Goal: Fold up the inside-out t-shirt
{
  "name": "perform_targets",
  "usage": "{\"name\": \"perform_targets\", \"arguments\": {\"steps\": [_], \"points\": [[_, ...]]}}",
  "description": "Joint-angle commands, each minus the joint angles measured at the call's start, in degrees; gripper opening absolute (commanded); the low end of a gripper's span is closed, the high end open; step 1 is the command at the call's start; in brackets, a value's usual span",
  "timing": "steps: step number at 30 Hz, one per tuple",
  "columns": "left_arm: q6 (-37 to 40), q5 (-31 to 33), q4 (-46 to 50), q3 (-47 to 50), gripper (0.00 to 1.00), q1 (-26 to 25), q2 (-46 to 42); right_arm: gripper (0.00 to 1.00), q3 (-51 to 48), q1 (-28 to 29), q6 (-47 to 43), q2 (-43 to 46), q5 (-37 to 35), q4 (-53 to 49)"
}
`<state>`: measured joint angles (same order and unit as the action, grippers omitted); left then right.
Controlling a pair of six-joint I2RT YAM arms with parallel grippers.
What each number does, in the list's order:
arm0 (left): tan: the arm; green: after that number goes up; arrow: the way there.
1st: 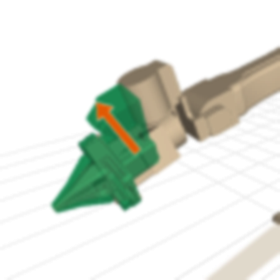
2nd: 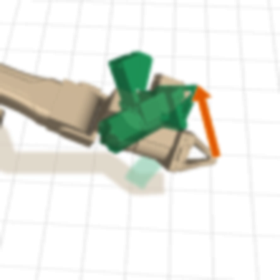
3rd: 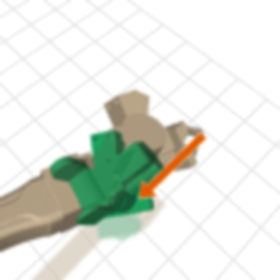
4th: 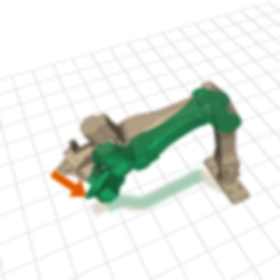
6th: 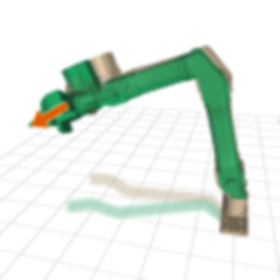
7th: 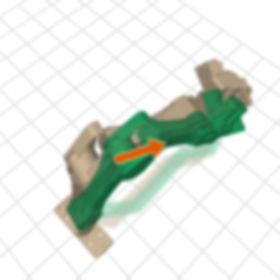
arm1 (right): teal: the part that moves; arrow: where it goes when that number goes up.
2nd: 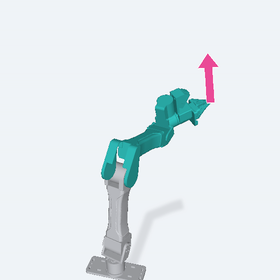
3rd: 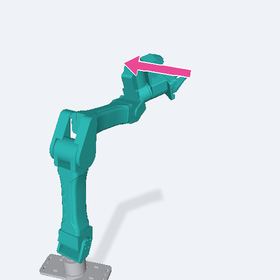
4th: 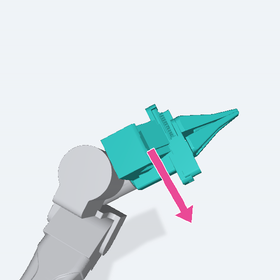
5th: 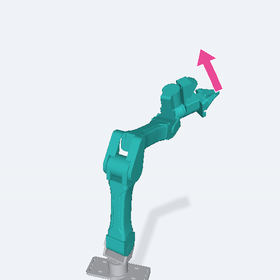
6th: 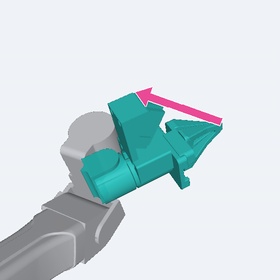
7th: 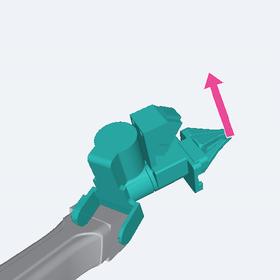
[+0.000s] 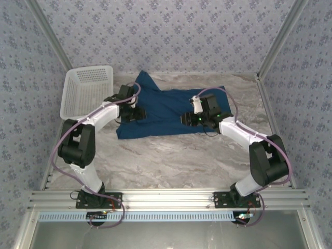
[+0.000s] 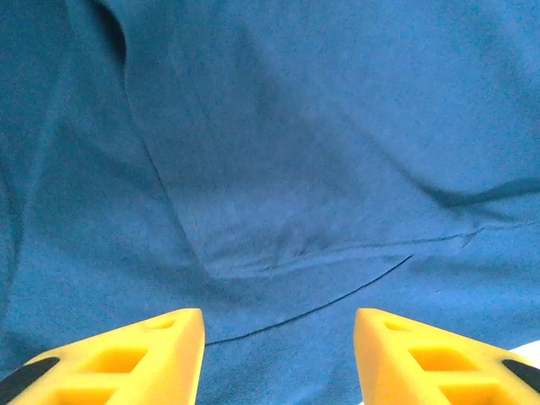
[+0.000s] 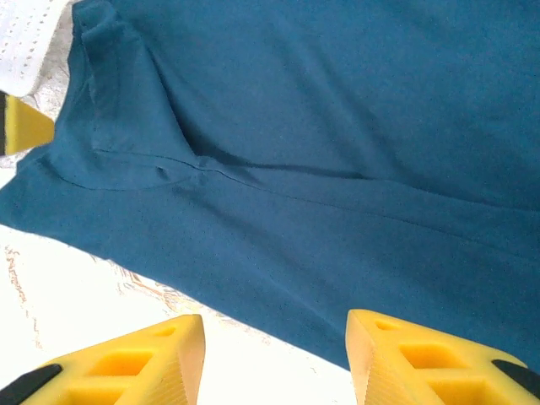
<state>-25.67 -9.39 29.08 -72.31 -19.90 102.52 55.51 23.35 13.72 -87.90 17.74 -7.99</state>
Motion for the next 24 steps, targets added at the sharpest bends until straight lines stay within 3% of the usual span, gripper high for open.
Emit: {"name": "perform_targets", "arguments": {"steps": [1,10,24], "points": [[-1.3,-1.7,-3.0,0.9,0.5,-0.5,2.4,0.49,-0.8,0.0,0.6,0.9,0.0,-0.7],[1.0,0.3,-2.4,-3.5,0.49,-0.5,9.6,0.49,-1.7,-0.1,0.9,1.2,0.0,-0.8],[2.3,0.8,-1.1,-7.1,0.37,0.5,11.9,0.49,-2.2,-0.2,1.5,-0.1,0.1,0.5]]}}
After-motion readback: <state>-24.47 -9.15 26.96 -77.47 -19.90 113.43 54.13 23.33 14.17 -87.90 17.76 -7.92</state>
